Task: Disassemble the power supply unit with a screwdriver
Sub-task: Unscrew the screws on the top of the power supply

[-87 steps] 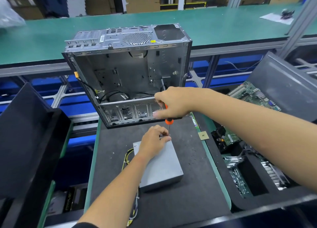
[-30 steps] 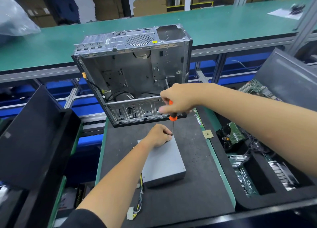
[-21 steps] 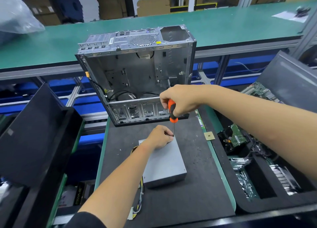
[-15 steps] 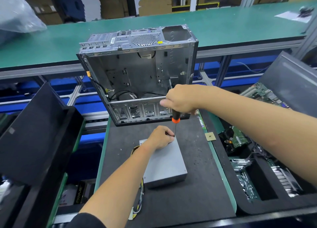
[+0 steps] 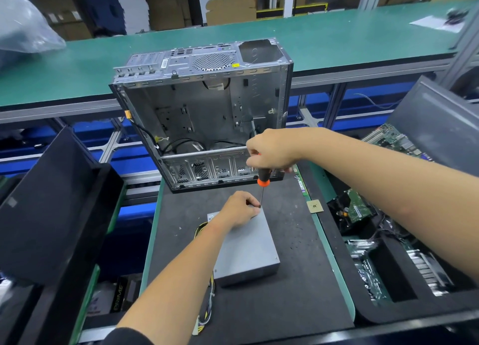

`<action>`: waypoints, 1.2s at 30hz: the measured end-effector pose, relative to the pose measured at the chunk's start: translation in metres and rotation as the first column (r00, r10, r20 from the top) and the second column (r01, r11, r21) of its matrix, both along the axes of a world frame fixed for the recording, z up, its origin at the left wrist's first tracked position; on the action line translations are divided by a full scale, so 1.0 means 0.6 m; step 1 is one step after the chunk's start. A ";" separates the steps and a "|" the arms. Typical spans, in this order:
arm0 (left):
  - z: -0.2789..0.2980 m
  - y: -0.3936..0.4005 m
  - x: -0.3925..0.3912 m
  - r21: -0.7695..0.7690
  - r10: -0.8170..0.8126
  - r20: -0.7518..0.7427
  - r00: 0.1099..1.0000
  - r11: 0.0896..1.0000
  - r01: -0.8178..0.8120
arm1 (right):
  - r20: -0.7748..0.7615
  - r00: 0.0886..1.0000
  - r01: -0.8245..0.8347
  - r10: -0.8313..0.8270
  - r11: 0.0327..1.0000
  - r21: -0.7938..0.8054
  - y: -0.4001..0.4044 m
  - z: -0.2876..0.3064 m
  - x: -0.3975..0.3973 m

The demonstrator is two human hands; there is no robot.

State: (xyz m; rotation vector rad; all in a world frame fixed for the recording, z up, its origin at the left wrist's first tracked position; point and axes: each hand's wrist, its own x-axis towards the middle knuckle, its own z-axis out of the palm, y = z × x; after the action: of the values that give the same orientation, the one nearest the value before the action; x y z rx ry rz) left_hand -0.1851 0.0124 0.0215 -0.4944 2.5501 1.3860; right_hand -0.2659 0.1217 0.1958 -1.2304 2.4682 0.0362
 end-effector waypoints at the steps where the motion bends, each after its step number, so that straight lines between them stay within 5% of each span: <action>1: 0.000 0.001 0.000 -0.002 0.001 0.000 1.000 1.000 -0.001 | 0.004 0.999 -0.044 0.044 0.999 -0.009 0.003 0.002 -0.001; 7: -0.001 0.000 0.003 -0.038 0.003 -0.025 1.000 0.999 -0.004 | -0.043 0.984 -0.173 0.173 0.985 -0.016 0.008 0.007 0.006; 11: -0.003 0.000 0.002 -0.044 -0.006 -0.030 1.000 0.999 0.004 | -0.086 0.995 -0.038 0.045 0.996 0.080 -0.001 0.004 0.006; 14: -0.006 -0.002 0.002 -0.042 -0.001 -0.028 1.000 0.999 0.000 | -0.184 0.973 -0.117 0.139 0.985 0.126 -0.007 0.001 0.005; 19: -0.008 -0.005 0.002 -0.052 -0.022 -0.038 0.999 0.998 0.020 | -0.003 0.990 -0.142 0.142 0.986 -0.083 0.009 0.008 0.000; 25: -0.009 -0.004 -0.001 -0.052 -0.022 -0.039 0.999 0.998 0.020 | 0.024 1.000 -0.005 0.006 1.000 -0.011 0.003 0.002 0.003; 29: -0.012 -0.004 0.000 -0.069 -0.026 -0.046 0.999 0.997 0.023 | -0.064 0.995 -0.081 0.081 0.997 0.006 -0.001 0.000 0.000; 36: -0.008 -0.004 0.003 -0.070 -0.034 -0.054 0.998 0.997 0.030 | 0.151 0.988 0.055 -0.042 0.995 -0.081 0.009 -0.002 -0.003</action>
State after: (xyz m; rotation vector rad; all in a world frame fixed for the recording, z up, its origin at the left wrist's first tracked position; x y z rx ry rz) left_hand -0.1836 0.0099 0.0167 -0.4308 2.6451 1.3227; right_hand -0.2676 0.1269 0.1944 -1.1618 2.3899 -0.1692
